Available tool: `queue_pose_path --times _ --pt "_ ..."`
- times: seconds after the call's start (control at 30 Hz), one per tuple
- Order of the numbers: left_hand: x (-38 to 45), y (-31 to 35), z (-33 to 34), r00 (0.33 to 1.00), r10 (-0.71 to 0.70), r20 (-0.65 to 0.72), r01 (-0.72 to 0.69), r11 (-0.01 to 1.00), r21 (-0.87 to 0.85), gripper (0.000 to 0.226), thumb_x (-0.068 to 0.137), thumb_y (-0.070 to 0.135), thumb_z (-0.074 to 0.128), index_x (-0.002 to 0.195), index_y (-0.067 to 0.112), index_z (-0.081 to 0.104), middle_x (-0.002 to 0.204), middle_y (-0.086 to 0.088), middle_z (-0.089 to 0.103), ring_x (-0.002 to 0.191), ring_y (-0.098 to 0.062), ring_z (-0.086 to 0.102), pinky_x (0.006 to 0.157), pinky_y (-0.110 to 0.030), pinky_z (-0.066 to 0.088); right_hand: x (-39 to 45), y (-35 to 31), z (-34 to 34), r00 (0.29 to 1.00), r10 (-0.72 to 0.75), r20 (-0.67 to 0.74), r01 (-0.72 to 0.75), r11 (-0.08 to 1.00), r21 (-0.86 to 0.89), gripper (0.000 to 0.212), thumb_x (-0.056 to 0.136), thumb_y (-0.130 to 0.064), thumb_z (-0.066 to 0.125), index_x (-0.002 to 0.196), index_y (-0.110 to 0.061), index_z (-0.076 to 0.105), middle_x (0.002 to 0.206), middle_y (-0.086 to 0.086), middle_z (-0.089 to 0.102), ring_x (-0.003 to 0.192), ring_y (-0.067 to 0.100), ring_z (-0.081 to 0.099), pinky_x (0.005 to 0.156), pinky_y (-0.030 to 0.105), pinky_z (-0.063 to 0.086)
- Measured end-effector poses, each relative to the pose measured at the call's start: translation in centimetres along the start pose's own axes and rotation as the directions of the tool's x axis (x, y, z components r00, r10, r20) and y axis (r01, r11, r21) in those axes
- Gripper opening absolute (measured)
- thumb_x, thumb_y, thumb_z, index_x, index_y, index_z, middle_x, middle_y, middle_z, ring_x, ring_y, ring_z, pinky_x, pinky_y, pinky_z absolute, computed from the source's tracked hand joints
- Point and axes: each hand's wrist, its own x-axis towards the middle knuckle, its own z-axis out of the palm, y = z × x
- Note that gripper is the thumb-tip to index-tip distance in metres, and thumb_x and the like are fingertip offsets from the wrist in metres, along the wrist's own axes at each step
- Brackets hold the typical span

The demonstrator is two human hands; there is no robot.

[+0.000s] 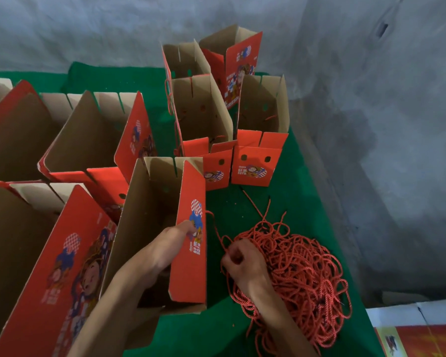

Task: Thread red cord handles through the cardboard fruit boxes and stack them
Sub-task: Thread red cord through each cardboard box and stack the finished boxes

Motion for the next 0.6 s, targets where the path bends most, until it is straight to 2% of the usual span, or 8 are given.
queue_pose_path --times 0.03,0.1,0.17,0.27,0.33,0.43,0.5,0.6 --pt "0.3 0.2 0.0 1.0 -0.004 0.007 0.004 1.0 -0.022 0.03 0.106 0.016 0.04 0.124 -0.002 0.056 0.112 -0.026 0.064 0.101 -0.038 0.059 0.105 -0.045 0.046 -0.3 -0.9 -0.4 0.998 0.04 0.044 -0.048 0.981 0.186 0.013 0.091 -0.02 0.074 0.085 -0.019 0.062 0.084 -0.004 0.066 0.073 0.014 0.063 0.065 0.029 0.053" --pt "0.7 0.0 0.2 0.996 0.081 0.041 -0.083 0.995 0.047 0.025 0.105 -0.004 0.033 0.122 -0.008 0.052 0.096 -0.022 0.057 0.086 -0.037 0.049 0.086 -0.034 0.045 -1.1 -2.7 -1.0 0.986 0.085 0.142 -0.151 0.809 0.569 0.014 0.09 -0.004 0.076 0.093 -0.005 0.062 0.083 0.009 0.07 0.066 0.022 0.068 0.063 0.03 0.057" --pt "1.0 0.2 0.8 0.994 0.105 0.005 -0.105 0.99 0.089 0.025 0.105 -0.009 0.03 0.105 -0.013 0.054 0.09 -0.018 0.052 0.071 -0.03 0.042 0.073 -0.032 0.041 -1.7 -4.0 -1.5 0.976 0.074 0.207 -0.207 0.627 0.751 0.021 0.089 0.003 0.076 0.106 0.001 0.065 0.083 0.012 0.073 0.062 0.024 0.07 0.065 0.027 0.058" --pt "1.2 1.5 1.4 0.988 0.13 -0.083 -0.102 0.954 0.282 0.034 0.105 -0.01 0.03 0.133 -0.02 0.046 0.126 -0.037 0.053 0.077 -0.031 0.041 0.08 -0.032 0.041 -2.5 -4.7 -2.1 0.976 0.026 0.216 -0.178 0.664 0.726 0.012 0.091 -0.003 0.076 0.103 -0.005 0.075 0.085 0.014 0.077 0.064 0.019 0.07 0.069 0.024 0.057" --pt "0.2 2.5 1.7 0.99 0.101 -0.094 -0.077 0.969 0.236 0.039 0.105 -0.009 0.029 0.142 -0.019 0.036 0.148 -0.039 0.037 0.088 -0.033 0.042 0.073 -0.03 0.038 -3.1 -4.9 -2.1 0.978 -0.007 0.21 -0.148 0.685 0.713 0.009 0.092 -0.01 0.078 0.097 -0.004 0.078 0.077 0.01 0.075 0.062 0.012 0.066 0.065 0.02 0.052" --pt "0.0 2.5 1.8 0.999 0.013 -0.037 -0.01 0.996 0.085 0.039 0.104 -0.011 0.029 0.142 -0.022 0.032 0.152 -0.039 0.03 0.114 -0.03 0.044 0.07 -0.029 0.04 -3.4 -5.0 -1.8 0.971 -0.063 0.23 -0.098 0.775 0.625 0.011 0.096 -0.022 0.076 0.093 -0.012 0.078 0.075 -0.005 0.073 0.066 0.004 0.062 0.064 0.018 0.047" --pt "0.4 2.7 1.7 0.998 0.038 -0.053 -0.032 0.992 0.123 0.037 0.105 -0.01 0.029 0.139 -0.019 0.037 0.153 -0.039 0.029 0.12 -0.029 0.043 0.064 -0.025 0.037 -3.4 -5.0 -1.6 0.965 -0.092 0.246 -0.066 0.821 0.566 0.009 0.097 -0.024 0.072 0.091 -0.019 0.075 0.08 -0.005 0.072 0.07 0.004 0.061 0.065 0.018 0.046" --pt "-0.3 3.3 2.4 0.996 -0.022 -0.085 0.033 0.991 0.129 0.026 0.105 -0.009 0.028 0.126 -0.014 0.043 0.156 -0.037 0.026 0.133 -0.035 0.04 0.076 -0.025 0.04 -3.5 -4.9 -1.4 0.965 -0.086 0.249 -0.064 0.84 0.539 0.009 0.096 -0.025 0.067 0.088 -0.022 0.068 0.083 0.003 0.068 0.072 0.009 0.057 0.068 0.023 0.045"
